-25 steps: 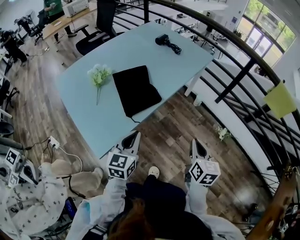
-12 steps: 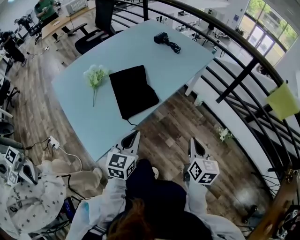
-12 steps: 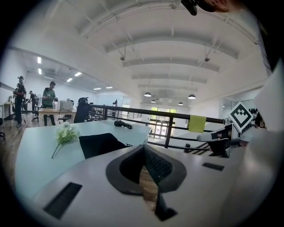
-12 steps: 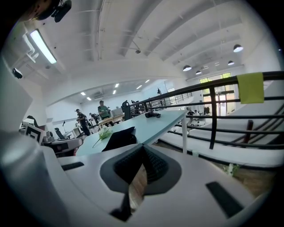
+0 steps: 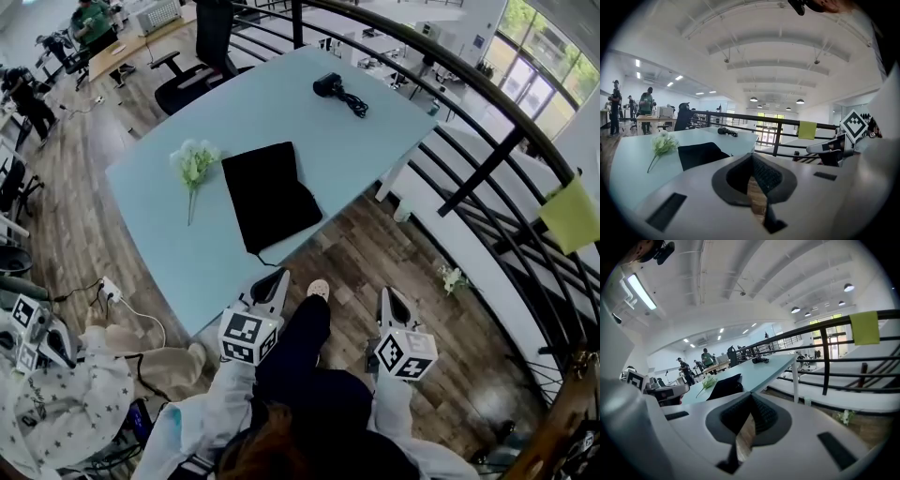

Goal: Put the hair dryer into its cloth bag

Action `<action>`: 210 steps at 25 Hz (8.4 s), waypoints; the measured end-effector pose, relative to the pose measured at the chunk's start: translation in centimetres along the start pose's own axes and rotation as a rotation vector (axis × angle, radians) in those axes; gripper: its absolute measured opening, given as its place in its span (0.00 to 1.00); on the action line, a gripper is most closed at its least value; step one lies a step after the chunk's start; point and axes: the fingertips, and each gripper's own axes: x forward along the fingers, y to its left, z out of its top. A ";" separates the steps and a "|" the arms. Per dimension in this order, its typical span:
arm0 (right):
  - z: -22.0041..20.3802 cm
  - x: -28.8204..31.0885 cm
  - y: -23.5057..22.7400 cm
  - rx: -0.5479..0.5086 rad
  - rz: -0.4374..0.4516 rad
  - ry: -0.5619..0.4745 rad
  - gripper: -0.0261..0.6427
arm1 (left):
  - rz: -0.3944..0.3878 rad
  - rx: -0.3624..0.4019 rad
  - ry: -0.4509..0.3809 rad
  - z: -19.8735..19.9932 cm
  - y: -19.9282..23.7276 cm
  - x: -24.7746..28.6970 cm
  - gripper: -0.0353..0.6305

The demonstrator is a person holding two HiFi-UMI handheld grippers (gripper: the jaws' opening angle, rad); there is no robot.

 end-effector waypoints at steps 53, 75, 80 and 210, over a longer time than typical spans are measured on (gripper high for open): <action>21.5 36.2 -3.1 -0.323 0.304 0.095 0.18 | 0.148 -0.133 -0.055 10.7 14.1 30.8 0.08; 26.8 56.2 -5.4 -0.476 0.503 0.285 0.63 | 0.400 -0.221 0.003 10.8 20.4 43.0 0.08; 25.7 61.6 -5.3 -0.512 0.508 0.339 0.68 | 0.447 -0.229 0.007 9.9 22.7 44.8 0.08; 5.3 24.2 -0.2 -0.506 0.432 0.432 0.33 | 0.250 0.013 0.469 -7.6 14.4 15.7 0.38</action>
